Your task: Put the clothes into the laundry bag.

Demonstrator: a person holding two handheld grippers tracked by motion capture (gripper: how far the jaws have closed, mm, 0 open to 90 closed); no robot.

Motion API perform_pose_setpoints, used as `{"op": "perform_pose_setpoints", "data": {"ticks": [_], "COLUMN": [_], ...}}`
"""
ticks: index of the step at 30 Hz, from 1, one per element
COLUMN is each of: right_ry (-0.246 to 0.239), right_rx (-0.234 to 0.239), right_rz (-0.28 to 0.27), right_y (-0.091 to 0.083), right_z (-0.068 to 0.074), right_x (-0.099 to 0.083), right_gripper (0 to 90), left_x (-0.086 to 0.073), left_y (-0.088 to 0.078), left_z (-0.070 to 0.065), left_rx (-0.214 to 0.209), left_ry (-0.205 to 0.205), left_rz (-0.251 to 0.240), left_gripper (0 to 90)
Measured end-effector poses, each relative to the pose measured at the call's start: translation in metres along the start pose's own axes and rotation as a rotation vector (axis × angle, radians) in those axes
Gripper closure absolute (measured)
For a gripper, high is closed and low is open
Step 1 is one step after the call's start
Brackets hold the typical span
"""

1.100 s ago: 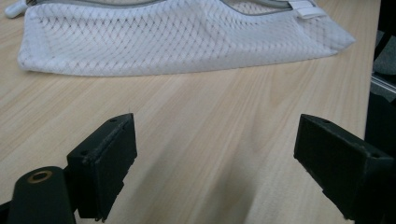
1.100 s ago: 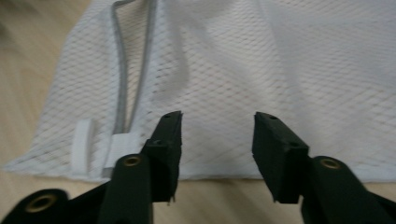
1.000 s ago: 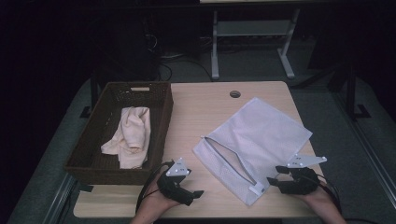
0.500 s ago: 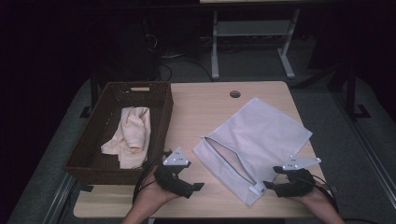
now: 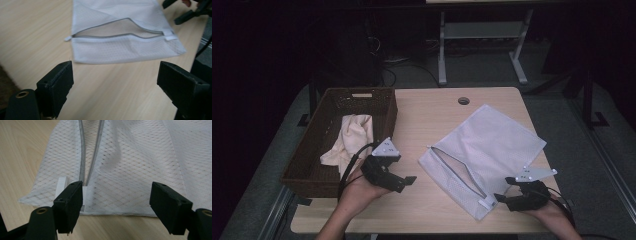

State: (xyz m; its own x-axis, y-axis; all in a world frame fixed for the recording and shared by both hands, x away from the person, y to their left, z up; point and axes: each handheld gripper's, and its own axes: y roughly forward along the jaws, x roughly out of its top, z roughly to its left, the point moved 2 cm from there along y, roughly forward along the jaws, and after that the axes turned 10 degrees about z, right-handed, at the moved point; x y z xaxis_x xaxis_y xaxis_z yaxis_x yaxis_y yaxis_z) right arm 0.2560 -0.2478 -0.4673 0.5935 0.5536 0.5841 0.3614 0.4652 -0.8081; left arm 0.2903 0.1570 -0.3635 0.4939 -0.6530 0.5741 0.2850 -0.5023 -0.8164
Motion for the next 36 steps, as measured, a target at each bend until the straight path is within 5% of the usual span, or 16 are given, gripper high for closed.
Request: {"op": "perform_pose_setpoints", "data": {"ticks": [13,22,36], "right_ry": [0.009,0.017,0.022], "right_rx": [-0.006,-0.009,-0.012], "right_rz": [-0.003,-0.003,0.006], "right_y": [-0.001,-0.002,-0.001], "right_z": [-0.002,-0.003,-0.005], "right_x": [0.0,-0.001,-0.002], "right_gripper": [26.1,26.2,26.0], "left_x": [-0.004,-0.015,-0.029], "left_y": [-0.034,-0.053,-0.039], "left_z": [0.059,0.116,0.178], "left_rx": [0.12,0.25,0.293], "left_ry": [-0.09,-0.175,-0.274], "left_rz": [0.005,0.048,0.103], "left_gripper": [13.1,13.1,10.5]}}
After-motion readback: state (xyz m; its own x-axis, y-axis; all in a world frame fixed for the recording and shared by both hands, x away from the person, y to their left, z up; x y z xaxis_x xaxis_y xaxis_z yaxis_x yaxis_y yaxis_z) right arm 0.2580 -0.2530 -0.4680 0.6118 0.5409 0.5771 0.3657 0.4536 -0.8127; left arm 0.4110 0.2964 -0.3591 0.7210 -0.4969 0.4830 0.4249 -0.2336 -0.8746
